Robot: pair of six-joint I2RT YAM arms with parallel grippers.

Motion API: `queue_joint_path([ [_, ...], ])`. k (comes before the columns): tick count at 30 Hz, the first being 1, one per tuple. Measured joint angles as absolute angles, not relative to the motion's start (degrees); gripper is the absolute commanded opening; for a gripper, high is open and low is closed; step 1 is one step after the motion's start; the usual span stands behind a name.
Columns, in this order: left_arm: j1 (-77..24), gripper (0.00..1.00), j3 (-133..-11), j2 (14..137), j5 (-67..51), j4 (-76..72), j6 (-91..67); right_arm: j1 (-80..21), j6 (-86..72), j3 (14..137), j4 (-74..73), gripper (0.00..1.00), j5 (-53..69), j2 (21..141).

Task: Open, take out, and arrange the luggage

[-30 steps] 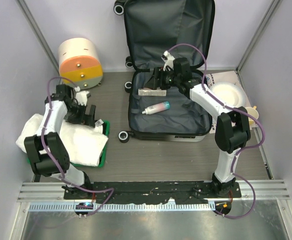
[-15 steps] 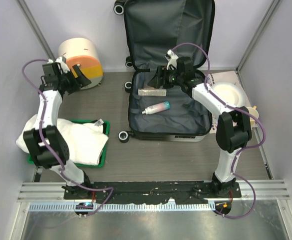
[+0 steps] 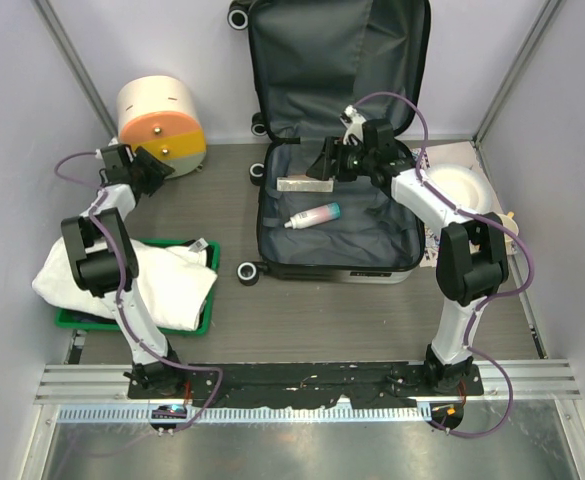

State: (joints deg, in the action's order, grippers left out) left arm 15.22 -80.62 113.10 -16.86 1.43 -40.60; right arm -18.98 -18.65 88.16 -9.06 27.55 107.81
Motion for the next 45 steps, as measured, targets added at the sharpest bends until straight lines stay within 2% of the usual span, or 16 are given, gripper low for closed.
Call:
queue_joint_path([
  [10,15.22,0.50,-87.48,122.08,-14.48,-3.55,-41.34,-18.17,-18.06,88.05,-9.13,0.69,27.31,107.50],
  [21,15.07,0.48,-87.29,123.70,-14.61,-8.88,-42.59,-17.87,-17.19,88.05,-9.93,0.69,26.83,107.50],
  [35,14.63,0.40,-85.84,124.70,-14.24,-12.75,-43.27,-17.50,-16.86,88.05,-11.00,0.69,26.61,107.50],
  [41,14.63,0.24,-85.67,125.16,-14.06,-13.37,-43.27,-17.39,-16.82,88.05,-11.29,0.69,26.61,107.50],
  [42,14.63,0.14,-85.54,125.16,-14.09,-13.58,-43.27,-17.39,-16.80,88.05,-11.31,0.69,26.63,107.50],
  [45,14.68,0.00,-84.47,125.08,-14.61,-15.11,-43.59,-17.19,-16.69,88.05,-11.44,0.69,26.63,107.50],
])
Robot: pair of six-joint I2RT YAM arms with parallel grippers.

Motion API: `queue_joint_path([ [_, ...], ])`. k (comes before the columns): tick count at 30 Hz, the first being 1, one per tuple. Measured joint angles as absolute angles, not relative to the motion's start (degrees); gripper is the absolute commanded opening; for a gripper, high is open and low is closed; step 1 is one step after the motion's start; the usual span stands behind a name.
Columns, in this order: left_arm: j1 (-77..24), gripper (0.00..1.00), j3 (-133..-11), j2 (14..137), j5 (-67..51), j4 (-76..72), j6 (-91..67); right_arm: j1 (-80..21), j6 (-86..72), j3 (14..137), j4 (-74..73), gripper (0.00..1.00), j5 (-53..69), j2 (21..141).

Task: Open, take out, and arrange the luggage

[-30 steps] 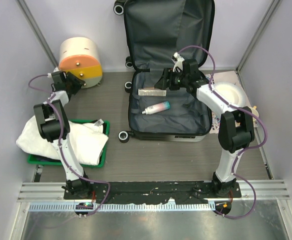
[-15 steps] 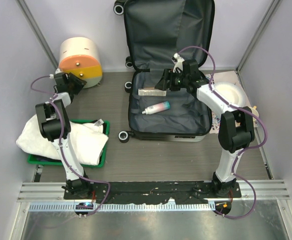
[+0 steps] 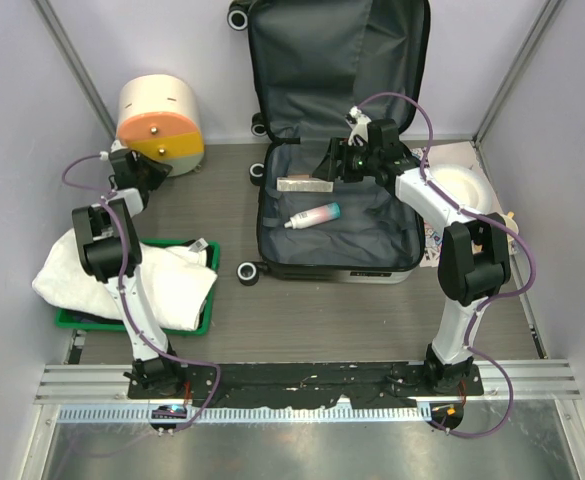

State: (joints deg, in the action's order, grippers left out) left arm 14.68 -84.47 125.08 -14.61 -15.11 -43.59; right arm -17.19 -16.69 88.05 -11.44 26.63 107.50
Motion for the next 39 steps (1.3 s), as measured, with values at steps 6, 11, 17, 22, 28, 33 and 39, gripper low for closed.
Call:
queue_joint_path([
  [6,15.25,0.00,-77.12,120.92,-15.07,-18.20,-44.64,-17.12,-16.60,88.05,-11.73,0.68,26.63,107.50],
  [11,15.75,0.00,-69.54,115.18,-15.84,-18.28,-44.99,-17.12,-16.58,88.07,-11.73,0.68,26.65,107.50],
  [17,16.05,0.00,-62.22,109.14,-16.51,-17.65,-45.04,-17.12,-15.14,88.25,-11.92,0.68,27.22,107.53],
  [22,16.25,0.49,-59.37,106.04,-17.04,-16.34,-44.82,-17.12,-12.53,89.23,-12.53,0.69,28.23,108.53],
  [28,16.45,0.89,-59.46,103.18,-17.19,-12.80,-43.53,-17.12,-3.88,92.25,-16.58,0.70,30.74,111.85],
  [33,16.88,0.93,-61.04,97.51,-19.62,-8.56,-39.92,-17.12,17.41,99.33,-26.92,0.70,33.82,115.90],
  [39,16.91,0.92,-64.10,90.11,-23.92,-3.88,-31.42,-17.63,46.17,113.47,-43.20,0.69,35.99,124.01],
])
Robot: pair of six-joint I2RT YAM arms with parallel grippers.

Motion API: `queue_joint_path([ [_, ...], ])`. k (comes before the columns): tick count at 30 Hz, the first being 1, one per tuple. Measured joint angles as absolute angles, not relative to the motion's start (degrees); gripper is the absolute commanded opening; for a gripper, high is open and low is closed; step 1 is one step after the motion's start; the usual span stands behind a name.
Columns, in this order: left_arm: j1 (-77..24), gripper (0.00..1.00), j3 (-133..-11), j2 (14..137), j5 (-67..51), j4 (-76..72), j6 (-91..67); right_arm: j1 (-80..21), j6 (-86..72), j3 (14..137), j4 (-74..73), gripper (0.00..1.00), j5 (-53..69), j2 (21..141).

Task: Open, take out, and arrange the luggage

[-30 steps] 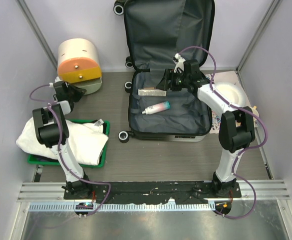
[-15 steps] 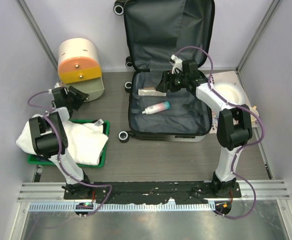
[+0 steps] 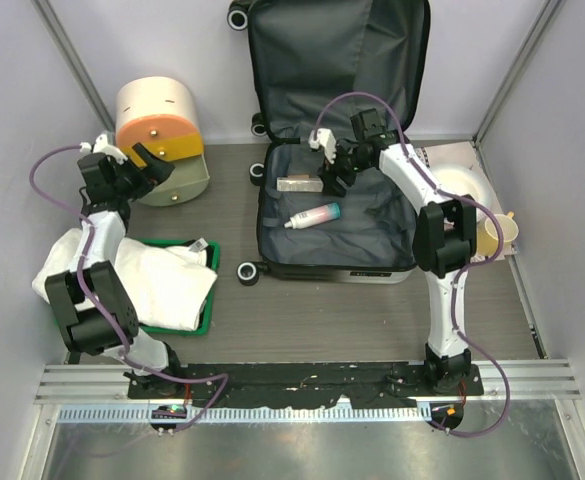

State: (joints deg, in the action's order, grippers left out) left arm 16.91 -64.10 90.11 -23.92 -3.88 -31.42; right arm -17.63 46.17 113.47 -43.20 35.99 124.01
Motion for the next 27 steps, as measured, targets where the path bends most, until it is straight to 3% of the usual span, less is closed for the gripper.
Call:
queue_joint_path([
  [4,16.91,0.92,-64.20,86.30,-26.09,-0.89,-26.70,-19.03,58.35,117.43,-50.65,0.68,35.83,128.09],
  [11,16.91,0.92,-63.05,81.54,-27.16,1.63,-23.24,-24.01,69.58,113.73,-56.58,0.66,34.41,129.62],
  [21,16.21,0.89,-62.67,79.35,-29.87,3.20,-20.97,-24.93,71.09,109.25,-50.59,0.38,31.81,129.88],
  [23,15.57,0.89,-62.74,79.33,-30.06,4.05,-19.88,-24.88,70.78,108.97,-48.93,0.40,31.68,129.88],
  [25,14.33,0.90,-63.11,79.33,-30.11,5.21,-18.22,-24.88,70.30,108.81,-48.64,0.56,31.33,129.80],
  [27,13.13,0.90,-63.70,79.33,-30.13,6.22,-16.75,-24.88,69.97,108.77,-48.53,0.62,30.74,129.75],
])
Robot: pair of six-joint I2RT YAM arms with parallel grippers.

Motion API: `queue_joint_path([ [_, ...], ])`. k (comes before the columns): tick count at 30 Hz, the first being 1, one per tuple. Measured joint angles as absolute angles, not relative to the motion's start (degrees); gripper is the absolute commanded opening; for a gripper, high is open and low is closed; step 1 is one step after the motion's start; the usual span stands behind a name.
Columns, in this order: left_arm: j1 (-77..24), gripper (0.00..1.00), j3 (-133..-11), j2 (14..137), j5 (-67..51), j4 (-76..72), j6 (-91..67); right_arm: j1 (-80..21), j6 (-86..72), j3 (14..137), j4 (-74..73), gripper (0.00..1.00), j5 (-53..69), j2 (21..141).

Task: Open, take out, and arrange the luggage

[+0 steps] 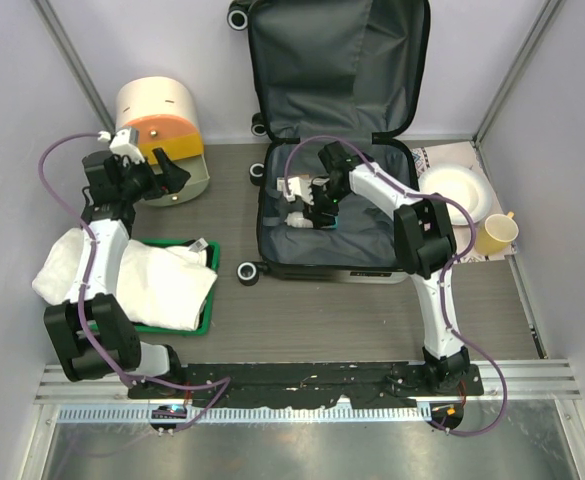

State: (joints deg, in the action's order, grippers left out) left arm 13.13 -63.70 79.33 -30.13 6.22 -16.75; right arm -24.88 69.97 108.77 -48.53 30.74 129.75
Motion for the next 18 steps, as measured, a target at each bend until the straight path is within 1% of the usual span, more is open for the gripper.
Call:
queue_joint_path([
  [4,11.18,0.90,-65.52,79.35,-30.13,8.10,-14.22,-25.10,70.17,105.65,-46.78,0.62,27.70,129.75],
  [5,10.87,0.90,-65.93,79.35,-30.09,8.32,-13.74,-25.10,70.08,104.49,-45.93,0.60,27.24,129.75],
  [6,10.70,0.90,-66.39,79.35,-30.09,8.62,-13.17,-25.10,70.19,103.83,-45.10,0.48,26.85,129.25],
  [8,10.39,0.90,-67.13,79.35,-30.04,8.80,-12.47,-25.02,70.02,102.87,-44.56,0.35,26.09,128.68],
  [9,10.15,0.90,-67.51,79.35,-30.04,8.95,-12.01,-25.02,69.82,102.56,-44.21,0.25,25.98,128.44],
  [11,9.91,0.90,-68.05,79.35,-30.06,9.17,-11.20,-25.02,68.82,102.10,-43.57,0.17,25.17,128.05],
  [12,9.78,0.90,-68.38,79.35,-30.20,9.39,-10.52,-25.02,68.27,101.91,-43.16,0.11,24.86,127.90],
  [14,9.30,0.89,-68.99,79.35,-30.92,10.09,-8.64,-24.99,66.04,101.75,-42.44,0.06,24.47,127.74],
  [15,8.99,0.90,-69.58,79.46,-31.53,10.83,-7.05,-24.91,64.97,101.78,-42.04,0.01,24.45,127.70],
  [18,7.09,0.90,-72.73,80.03,-33.47,14.85,-0.71,-24.47,60.51,102.76,-41.89,0.01,24.88,127.42],
])
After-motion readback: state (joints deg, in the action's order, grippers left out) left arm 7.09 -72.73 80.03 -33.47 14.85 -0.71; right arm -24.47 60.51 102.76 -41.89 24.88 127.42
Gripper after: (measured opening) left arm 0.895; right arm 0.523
